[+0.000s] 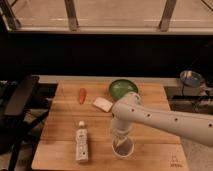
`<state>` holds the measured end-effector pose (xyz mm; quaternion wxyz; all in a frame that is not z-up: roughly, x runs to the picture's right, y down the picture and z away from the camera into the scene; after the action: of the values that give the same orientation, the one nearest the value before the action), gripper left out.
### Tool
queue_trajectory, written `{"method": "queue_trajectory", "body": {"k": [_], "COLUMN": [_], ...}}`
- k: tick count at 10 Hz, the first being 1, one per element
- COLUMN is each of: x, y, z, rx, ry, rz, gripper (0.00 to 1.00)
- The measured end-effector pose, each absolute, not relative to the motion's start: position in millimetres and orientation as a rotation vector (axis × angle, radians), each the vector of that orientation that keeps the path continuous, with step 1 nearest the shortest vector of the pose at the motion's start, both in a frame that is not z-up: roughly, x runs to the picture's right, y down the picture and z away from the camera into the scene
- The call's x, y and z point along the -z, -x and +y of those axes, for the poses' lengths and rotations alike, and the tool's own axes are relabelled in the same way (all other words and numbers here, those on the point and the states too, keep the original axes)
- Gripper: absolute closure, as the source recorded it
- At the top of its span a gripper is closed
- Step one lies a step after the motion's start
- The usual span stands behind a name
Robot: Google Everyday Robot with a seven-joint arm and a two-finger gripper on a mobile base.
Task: Pick up the ceramic cup
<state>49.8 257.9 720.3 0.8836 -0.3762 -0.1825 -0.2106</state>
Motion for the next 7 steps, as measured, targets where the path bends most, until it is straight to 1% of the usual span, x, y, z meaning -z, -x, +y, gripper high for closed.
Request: {"method": "queue_trajectory", "body": {"k": [1, 2, 3, 4, 7], "x": [-709.1, -699.2, -693.9, -692.0, -687.2], "y": [-46.7, -45.6, -44.8, -43.5, -39.8], "z": [243.0, 231.3, 224.1, 220.3, 204.7], "rx": [0.443, 0.444, 0.443, 0.443, 0.445], "ry": [0.783, 0.782, 0.780, 0.777, 0.776], "rz": [-0.380, -0.380, -0.381, -0.382, -0.393], "gripper": [0.74, 0.85, 0.92, 0.95, 0.95]}}
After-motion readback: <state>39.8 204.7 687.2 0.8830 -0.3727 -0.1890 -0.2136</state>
